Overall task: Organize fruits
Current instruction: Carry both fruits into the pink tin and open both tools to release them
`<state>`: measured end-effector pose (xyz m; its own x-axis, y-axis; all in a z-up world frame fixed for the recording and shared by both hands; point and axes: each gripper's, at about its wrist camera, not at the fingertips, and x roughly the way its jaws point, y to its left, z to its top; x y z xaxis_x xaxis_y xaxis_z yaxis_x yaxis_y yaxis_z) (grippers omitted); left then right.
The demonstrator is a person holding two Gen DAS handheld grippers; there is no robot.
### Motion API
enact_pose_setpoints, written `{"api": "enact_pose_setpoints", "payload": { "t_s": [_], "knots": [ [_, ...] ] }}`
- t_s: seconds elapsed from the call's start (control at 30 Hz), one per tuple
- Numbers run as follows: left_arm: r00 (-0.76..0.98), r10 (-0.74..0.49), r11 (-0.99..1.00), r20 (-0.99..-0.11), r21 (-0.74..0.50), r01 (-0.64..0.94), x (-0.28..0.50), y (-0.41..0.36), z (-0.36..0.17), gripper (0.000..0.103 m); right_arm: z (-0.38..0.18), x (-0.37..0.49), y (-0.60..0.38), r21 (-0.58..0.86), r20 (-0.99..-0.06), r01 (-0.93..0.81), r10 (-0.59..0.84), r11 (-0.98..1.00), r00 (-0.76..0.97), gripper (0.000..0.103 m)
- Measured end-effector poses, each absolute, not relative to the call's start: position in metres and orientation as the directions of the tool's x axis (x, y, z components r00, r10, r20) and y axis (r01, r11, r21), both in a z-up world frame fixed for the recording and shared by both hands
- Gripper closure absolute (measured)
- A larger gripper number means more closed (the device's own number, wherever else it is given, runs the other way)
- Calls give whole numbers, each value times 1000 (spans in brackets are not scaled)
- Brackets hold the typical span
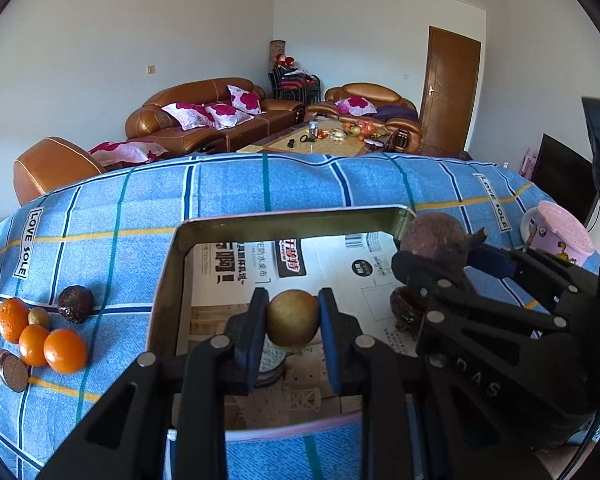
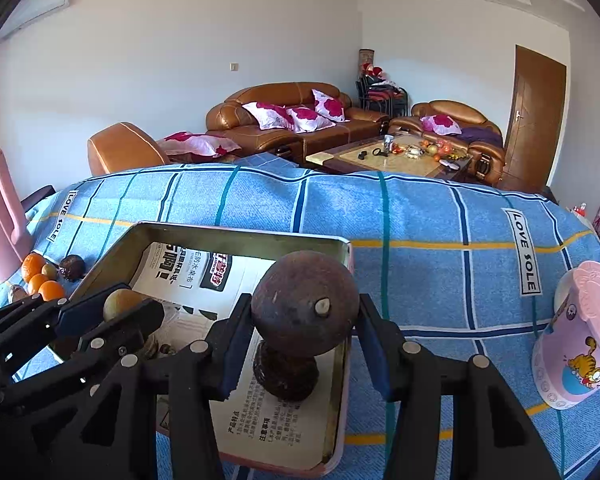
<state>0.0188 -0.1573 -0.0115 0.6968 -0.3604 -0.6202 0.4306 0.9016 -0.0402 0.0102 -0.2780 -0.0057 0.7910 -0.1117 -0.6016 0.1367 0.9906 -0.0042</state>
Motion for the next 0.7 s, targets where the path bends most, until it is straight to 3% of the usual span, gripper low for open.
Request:
{"api": "enact_pose_setpoints", "payload": {
  "t_s": [0.57,0.63,0.7],
  "knots": [
    [693,-350,906,-630,-41,421,21,-158,-13,76,6,-1,-283,42,-546,137,-92,990,833,46],
    [691,-337,909,-639,-28,416,22,-161,-14,76,12,-8,-285,36,-511,169,-127,985,850,44],
    [694,-323,914,-643,-21,406,23,-162,-14,73,16,-12,-287,15,-481,211,-178,977,858,33]
  ]
}}
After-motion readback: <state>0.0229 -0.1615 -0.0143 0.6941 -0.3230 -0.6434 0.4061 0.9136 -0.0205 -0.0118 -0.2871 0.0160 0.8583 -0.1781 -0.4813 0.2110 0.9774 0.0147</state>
